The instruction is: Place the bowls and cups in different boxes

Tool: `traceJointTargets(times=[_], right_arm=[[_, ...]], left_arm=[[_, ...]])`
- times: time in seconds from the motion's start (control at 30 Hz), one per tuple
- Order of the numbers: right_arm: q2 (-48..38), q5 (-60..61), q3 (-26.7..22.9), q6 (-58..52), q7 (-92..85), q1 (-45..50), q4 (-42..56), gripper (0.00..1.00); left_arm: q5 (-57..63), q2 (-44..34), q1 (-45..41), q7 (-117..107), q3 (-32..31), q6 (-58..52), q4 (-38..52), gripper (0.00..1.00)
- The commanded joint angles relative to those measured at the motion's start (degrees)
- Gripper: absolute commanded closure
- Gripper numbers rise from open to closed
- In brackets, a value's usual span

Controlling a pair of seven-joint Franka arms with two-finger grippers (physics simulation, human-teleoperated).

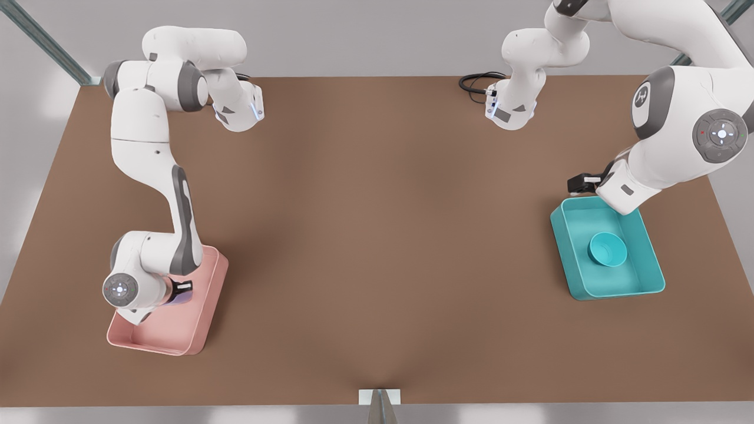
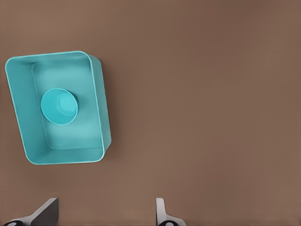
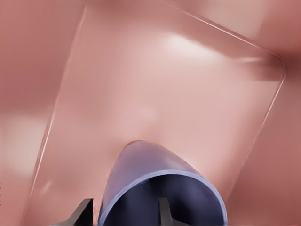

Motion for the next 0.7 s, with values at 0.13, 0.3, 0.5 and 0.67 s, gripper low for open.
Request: traceJointTargets(times=[0.13,0.3,0.5,0.67], right_arm=[[-1.81,2.89,0.44,-0.70,-5.26,1.02,0.32,0.00],[-6.82,2.80,2.37,-3.95,-5.53,1.11,0.32,0.00],[-18.16,4.65,2.72,-31.81,-0.26,2.51,7.79,0.00],[-22.80,2.63,2.10,-41.31,9.50,2.17,10.43,0.00]], left_arm=[[0.23,-0.01,-0.07,-0.45,-0.02,-0.41,0.02,0.00],[0.14,-0.10,-0.07,-0.54,-0.11,-0.50,0.02,0.00],[0.23,-0.10,-0.07,-0.45,-0.20,-0.59,0.02,0.00],[0.14,-0.36,1.16,-0.36,-0.02,1.78,-0.24,0.00]])
